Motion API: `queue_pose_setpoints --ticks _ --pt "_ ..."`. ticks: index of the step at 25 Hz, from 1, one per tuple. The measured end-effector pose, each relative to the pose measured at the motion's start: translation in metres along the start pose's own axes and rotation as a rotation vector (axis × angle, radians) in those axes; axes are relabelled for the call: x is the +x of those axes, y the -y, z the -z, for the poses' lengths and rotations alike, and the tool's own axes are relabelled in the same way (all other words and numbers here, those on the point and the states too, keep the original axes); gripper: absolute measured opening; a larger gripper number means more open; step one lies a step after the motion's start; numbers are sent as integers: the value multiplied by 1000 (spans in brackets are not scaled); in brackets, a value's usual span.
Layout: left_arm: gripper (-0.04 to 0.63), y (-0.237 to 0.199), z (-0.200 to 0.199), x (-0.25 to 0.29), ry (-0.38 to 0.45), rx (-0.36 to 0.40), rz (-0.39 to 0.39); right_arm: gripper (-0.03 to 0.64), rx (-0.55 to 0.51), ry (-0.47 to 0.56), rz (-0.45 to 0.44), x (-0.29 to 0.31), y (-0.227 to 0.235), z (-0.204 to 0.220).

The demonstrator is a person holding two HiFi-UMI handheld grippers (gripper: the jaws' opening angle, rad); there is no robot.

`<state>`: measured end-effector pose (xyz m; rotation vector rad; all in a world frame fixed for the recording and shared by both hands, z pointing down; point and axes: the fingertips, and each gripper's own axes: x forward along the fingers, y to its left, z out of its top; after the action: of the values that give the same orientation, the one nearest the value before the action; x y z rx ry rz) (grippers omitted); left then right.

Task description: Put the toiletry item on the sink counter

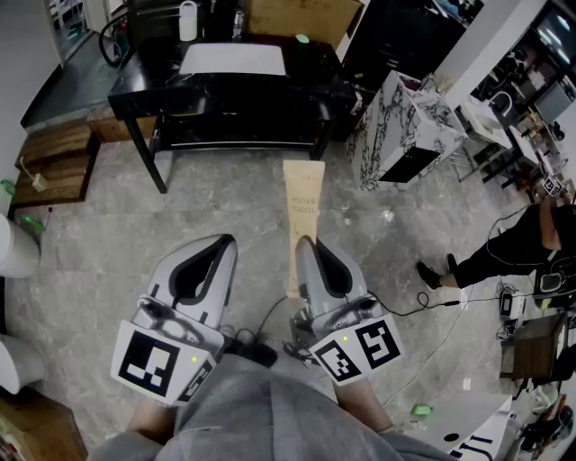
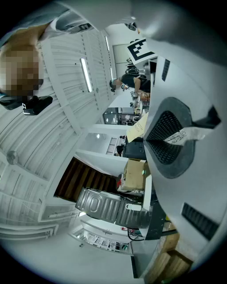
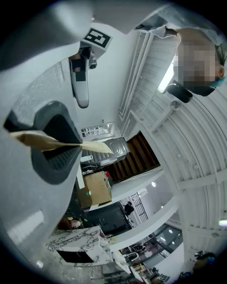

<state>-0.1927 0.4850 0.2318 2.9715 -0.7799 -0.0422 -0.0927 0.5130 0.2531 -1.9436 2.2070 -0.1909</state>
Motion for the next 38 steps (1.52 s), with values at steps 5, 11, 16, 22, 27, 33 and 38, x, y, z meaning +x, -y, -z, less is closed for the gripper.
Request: queue_pose_setpoints --ticks 5,11,16,22,27,33,38 --pt "3 -10 2 1 5 5 5 11 -7 6 3 9 -3 3" --pt "3 -18 -1 -3 14 7 20 11 -13 16 21 13 -10 3" --pt "3 -31 -2 -8 22 3 27 11 8 25 80 17 -8 4" --pt "3 -47 -2 -17 30 -2 35 11 14 28 130 18 -12 9" --pt "3 -59 0 -27 30 -2 43 11 19 35 163 19 -19 15" --pt "3 -79 1 -41 44 -14 39 11 44 33 170 26 -36 26" --pt "3 -88 0 -45 52 -33 34 11 32 38 170 28 -43 22"
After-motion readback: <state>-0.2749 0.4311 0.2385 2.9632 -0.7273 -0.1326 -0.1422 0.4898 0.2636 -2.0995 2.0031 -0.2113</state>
